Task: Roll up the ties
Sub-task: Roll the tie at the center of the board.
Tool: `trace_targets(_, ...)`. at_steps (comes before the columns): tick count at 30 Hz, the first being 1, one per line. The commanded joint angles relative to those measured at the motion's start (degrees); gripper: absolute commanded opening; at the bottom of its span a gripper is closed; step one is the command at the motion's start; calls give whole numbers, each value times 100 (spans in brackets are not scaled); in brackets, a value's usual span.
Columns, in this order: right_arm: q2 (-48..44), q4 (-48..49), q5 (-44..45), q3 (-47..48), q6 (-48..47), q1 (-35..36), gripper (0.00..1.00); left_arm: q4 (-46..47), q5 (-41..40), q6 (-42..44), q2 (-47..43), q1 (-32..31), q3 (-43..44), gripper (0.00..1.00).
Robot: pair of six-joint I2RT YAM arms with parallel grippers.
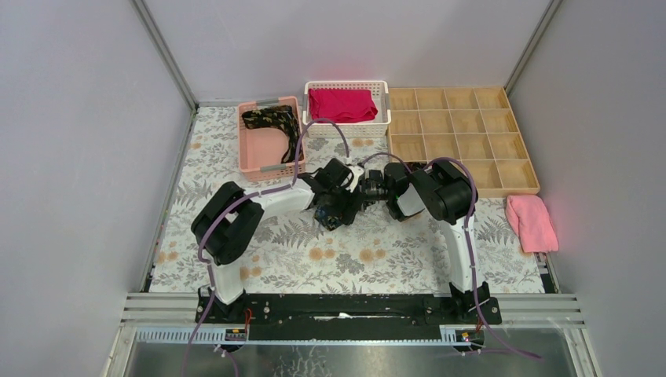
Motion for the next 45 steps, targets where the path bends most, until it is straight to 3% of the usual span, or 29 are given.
trace_targets(1,13,416,-340,25,135,-14,14,405,173,-48,551,33,66,92)
trace_targets(7,-56,289,-292,15,60,-34,14,312,-263,11,469,46,-214,86)
trace_targets(9,-101,278,-262,-34,37,-59,14,331,-209,8,495,64,-252,78)
trace_targets(11,-157,199,-246,-126,2,-75,13,314,-140,-5,538,58,-259,63)
trace_targets(14,-400,-131,-168,-311,-227,-112,12,295,-104,3,571,51,-297,56)
trace_targets(19,-988,-1523,152,-535,-1208,-205,16,126,-280,4,573,22,-253,57)
trace_targets(22,-1455,-2263,402,-664,-1772,-207,35,44,-290,-9,525,7,-236,58)
trace_targets(27,-2287,-4346,1031,-445,-3348,-211,48,-216,-578,3,445,-126,-115,58)
trace_targets(34,-3293,-6864,2211,145,-4828,-217,54,-437,-560,13,403,-260,71,61)
trace_targets(45,-4586,-8395,3609,396,-5878,-212,59,-576,-277,97,565,-356,460,70)
